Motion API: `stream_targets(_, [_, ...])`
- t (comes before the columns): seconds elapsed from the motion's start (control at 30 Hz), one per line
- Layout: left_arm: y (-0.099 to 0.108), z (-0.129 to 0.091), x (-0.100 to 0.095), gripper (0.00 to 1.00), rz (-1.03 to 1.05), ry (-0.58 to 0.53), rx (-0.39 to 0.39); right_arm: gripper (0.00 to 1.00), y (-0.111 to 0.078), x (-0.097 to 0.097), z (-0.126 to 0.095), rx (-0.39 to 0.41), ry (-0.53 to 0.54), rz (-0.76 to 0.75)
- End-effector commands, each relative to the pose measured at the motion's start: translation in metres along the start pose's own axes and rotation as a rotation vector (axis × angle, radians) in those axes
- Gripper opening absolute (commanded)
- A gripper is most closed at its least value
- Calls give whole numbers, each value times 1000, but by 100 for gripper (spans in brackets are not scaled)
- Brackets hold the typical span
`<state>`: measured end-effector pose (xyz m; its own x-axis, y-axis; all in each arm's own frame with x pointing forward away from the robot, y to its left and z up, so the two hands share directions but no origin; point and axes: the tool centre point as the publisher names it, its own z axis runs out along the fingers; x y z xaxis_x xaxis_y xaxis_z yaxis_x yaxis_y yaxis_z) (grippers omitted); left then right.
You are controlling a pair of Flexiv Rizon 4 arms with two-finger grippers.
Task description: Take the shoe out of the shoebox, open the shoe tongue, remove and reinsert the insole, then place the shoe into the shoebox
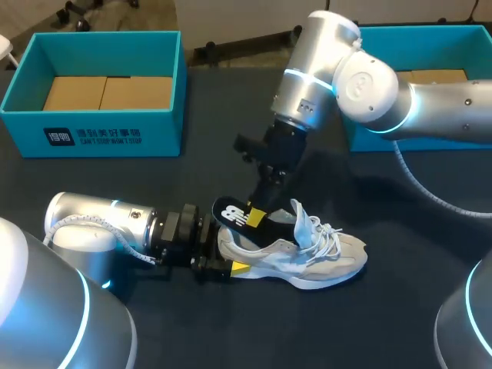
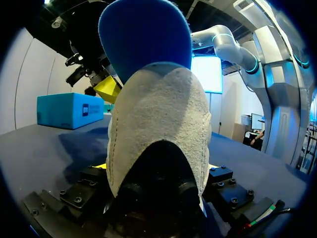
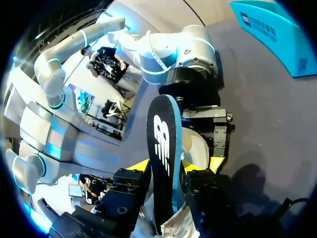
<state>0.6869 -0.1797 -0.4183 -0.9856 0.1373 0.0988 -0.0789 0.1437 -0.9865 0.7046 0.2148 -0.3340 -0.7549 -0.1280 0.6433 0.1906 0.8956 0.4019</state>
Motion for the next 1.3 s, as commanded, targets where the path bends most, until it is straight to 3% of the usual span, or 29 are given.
stream_targets(0.03, [3, 1, -2, 0, 0, -1, 0, 34, -2, -2, 8, -15, 2, -7])
stream_targets(0.17, [3, 1, -2, 0, 0, -1, 0, 31, -3, 2, 13, -28, -1, -22])
stream_targets(0.27, [3, 1, -2, 0, 0, -1, 0, 21, -4, 5, 15, -35, -3, -30])
stream_targets(0.37, [3, 1, -2, 0, 0, -1, 0, 0, -4, 9, 14, -39, -12, -36])
stream_targets(0.63, [3, 1, -2, 0, 0, -1, 0, 0, 8, 16, 4, -16, -45, -98])
stream_targets(0.8, [3, 1, -2, 0, 0, -1, 0, 0, 23, 21, -7, -31, -63, -244])
stream_targets(1.3, [3, 1, -2, 0, 0, -1, 0, 0, 23, 21, -7, -31, -63, -244])
